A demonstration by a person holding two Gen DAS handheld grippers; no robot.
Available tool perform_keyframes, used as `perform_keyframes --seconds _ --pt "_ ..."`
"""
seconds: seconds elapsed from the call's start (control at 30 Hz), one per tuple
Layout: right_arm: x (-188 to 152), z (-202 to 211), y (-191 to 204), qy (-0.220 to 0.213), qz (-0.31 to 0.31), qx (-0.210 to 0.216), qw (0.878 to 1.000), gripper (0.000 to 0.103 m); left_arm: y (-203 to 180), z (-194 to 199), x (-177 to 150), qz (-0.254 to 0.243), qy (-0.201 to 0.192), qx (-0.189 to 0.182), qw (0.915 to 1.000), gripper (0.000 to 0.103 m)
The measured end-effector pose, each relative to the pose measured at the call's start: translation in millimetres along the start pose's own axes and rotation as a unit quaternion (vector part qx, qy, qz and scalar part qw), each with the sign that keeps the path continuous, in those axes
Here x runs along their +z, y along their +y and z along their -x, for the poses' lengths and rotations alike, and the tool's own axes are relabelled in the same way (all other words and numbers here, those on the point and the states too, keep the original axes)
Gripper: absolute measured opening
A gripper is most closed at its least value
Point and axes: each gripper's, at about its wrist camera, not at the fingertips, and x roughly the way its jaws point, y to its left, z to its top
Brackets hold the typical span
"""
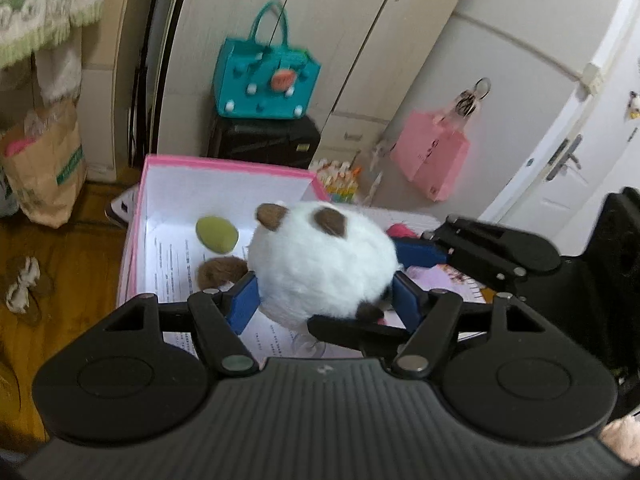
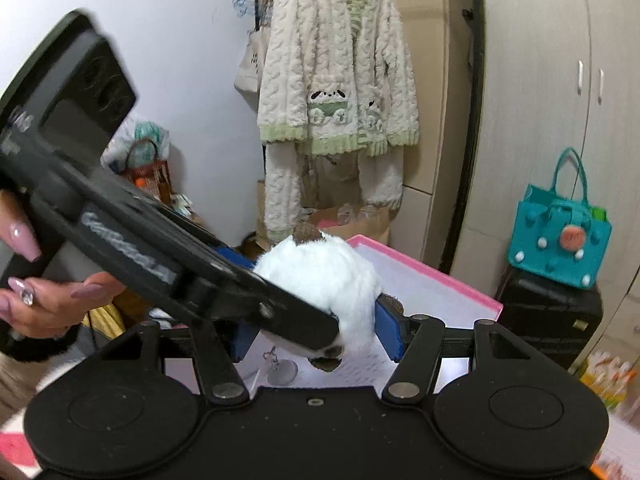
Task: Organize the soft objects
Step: 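Lift white plush toy with left gripper and carry it over pink box, then lower plush toy into box and open left gripper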
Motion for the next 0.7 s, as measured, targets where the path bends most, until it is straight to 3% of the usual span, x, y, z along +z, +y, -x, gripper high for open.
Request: perform_keyframes --seconds 0.17,0.47,0.7 --pt "-2 -25 -10 0.021 0.026 -0.006 0.999 0.065 24 -44 9 0.049 0.055 -0.009 0.9972 0.069" --pt "-10 -62 -40 0.046 0.009 -0.013 0.999 0.064 44 -94 23 0.066 0.088 0.009 0.9939 0.069" --pt "-14 -92 -51 0.095 0.026 -0.046 0.994 0.063 64 -136 34 0.097 0.131 0.008 0.9866 0.069"
